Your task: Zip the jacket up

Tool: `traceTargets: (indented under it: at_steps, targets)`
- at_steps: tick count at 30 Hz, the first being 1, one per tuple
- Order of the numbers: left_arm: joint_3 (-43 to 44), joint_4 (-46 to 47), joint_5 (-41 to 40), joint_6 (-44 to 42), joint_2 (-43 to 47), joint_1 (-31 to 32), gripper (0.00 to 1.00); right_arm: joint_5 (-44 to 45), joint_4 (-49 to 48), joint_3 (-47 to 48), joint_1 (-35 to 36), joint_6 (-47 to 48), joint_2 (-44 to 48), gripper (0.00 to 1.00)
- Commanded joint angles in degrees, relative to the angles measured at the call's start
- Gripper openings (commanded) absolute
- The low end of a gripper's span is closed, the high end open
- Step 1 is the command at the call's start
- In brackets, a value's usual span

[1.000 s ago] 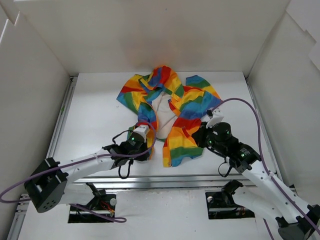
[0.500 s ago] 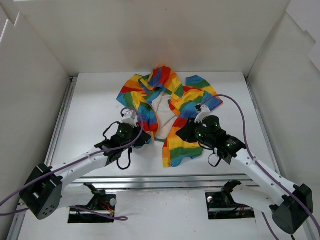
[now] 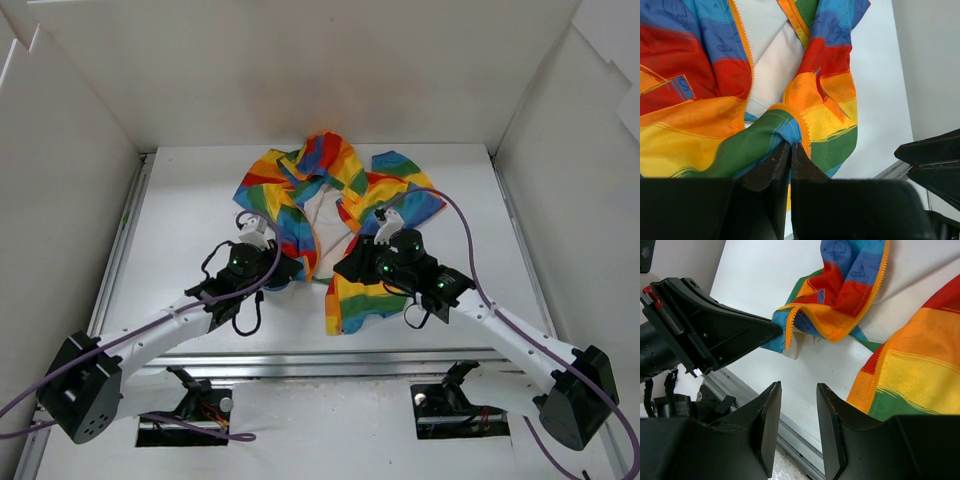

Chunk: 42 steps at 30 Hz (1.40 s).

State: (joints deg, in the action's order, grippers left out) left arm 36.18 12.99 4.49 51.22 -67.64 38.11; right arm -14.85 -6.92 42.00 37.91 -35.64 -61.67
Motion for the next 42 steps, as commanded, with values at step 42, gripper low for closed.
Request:
traceTargets:
  at_steps: [42]
  targets:
    - [-3.05,17.76,8.51,9.6,4.18,-3.3,0.0,-5.36,-25.07,5.46,1.55,-15.34,-16.02,0.36]
